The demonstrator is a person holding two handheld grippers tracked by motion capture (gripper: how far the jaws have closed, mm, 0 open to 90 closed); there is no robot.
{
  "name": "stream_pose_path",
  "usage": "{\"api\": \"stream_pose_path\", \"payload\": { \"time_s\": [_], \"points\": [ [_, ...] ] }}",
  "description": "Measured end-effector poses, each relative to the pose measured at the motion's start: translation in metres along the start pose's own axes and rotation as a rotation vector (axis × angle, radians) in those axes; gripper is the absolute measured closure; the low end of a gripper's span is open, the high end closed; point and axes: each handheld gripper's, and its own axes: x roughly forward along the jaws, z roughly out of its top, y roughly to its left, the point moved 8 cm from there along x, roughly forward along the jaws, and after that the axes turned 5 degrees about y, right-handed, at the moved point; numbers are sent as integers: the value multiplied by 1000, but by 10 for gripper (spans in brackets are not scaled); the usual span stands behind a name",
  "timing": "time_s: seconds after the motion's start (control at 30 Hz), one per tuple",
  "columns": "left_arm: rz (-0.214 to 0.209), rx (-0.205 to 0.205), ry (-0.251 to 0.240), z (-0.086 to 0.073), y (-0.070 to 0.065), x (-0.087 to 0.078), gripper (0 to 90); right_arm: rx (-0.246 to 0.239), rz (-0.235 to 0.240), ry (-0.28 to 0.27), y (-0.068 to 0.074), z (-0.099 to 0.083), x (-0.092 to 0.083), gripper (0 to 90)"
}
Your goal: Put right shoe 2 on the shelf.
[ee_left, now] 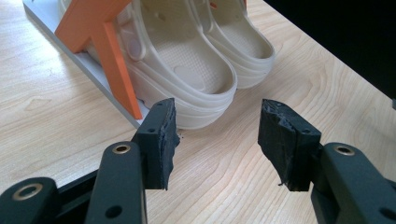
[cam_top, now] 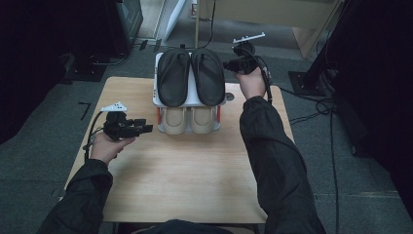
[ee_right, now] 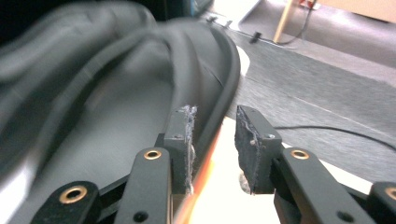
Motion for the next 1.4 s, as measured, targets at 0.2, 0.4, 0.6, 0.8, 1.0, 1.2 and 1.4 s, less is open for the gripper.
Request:
{"api": "stream_pose_path", "payload": {
  "time_s": [0.2, 0.4, 0.6, 0.8, 1.0, 1.2, 1.4],
  "points": [
    [-4, 3, 7, 0, 0, 1, 473, 39, 33, 21, -4, -37, 20, 690],
    [-5, 2, 9, -1, 1, 2, 473, 71, 51, 4, -4, -44, 26, 693],
    [-3, 4, 9, 0, 1, 2, 473, 72, 87, 18, 4, -44, 28, 662],
    [-2, 5, 8, 0, 0, 2, 473, 58, 86, 14, 11, -41, 28, 662],
    [0, 0, 4, 0, 2, 1, 473, 53, 80, 4, 13, -38, 28, 654],
    [0, 1, 6, 0, 2, 1, 473, 51, 79, 4, 12, -39, 28, 647],
    [13, 7, 9, -1, 3, 0, 472, 13, 67, -1, 10, -42, 23, 586]
  ]
}}
